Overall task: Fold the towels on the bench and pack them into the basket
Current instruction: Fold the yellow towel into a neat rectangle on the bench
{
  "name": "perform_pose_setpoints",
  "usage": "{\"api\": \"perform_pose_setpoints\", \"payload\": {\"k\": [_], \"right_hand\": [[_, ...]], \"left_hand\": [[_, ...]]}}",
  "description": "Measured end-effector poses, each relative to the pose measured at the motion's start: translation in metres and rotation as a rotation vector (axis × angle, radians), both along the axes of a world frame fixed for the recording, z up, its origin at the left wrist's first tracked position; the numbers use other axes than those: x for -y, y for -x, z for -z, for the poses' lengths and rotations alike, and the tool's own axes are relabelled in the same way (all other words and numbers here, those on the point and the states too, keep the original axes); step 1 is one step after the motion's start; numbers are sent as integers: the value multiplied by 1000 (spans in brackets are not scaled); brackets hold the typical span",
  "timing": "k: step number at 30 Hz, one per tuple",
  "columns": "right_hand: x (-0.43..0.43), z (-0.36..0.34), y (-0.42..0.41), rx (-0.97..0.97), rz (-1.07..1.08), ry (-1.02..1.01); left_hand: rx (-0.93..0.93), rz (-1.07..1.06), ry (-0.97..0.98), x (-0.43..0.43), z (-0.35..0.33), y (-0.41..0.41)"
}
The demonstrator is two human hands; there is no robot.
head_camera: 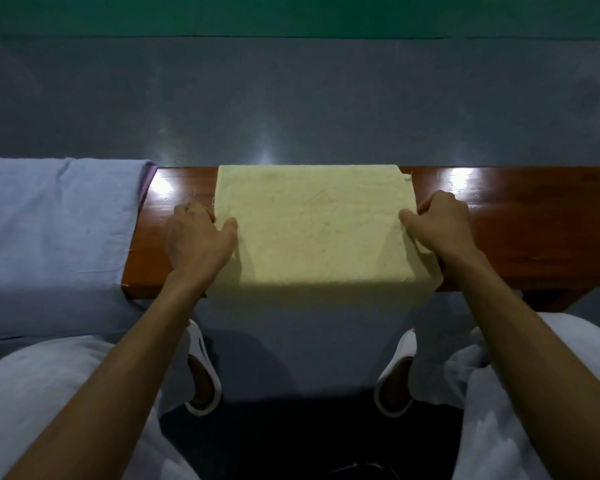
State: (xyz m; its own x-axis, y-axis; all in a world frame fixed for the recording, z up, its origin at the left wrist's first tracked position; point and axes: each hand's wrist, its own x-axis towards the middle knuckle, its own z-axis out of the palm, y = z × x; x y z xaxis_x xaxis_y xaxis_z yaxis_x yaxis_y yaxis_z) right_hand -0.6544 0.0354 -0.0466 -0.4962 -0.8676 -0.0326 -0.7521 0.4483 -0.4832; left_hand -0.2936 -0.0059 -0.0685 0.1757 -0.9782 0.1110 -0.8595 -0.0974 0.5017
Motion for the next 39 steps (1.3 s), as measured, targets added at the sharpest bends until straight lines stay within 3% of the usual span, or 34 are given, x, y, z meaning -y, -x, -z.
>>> {"api": "perform_pose_setpoints", "payload": {"k": [7,14,19,26,33,39], "right_hand": [[-1,-8,-1,-25,-65,-22],[0,-11,1,314,16,132],[-3,-13,5,382,-26,95],[-8,-15,12,425,-253,48],[-11,-14,14,444,-192,142],[-11,-15,19,274,-195,149]], "left_hand": [[-56,97,45,-2,-2,13],[-483,17,-44,4,-17,-1],[-605,37,-144,5,-22,-12],[-603,292,-235,5,-25,-21],[-461,302,-160,5,-28,-23],[-400,322,-123,4,-30,-27]]}}
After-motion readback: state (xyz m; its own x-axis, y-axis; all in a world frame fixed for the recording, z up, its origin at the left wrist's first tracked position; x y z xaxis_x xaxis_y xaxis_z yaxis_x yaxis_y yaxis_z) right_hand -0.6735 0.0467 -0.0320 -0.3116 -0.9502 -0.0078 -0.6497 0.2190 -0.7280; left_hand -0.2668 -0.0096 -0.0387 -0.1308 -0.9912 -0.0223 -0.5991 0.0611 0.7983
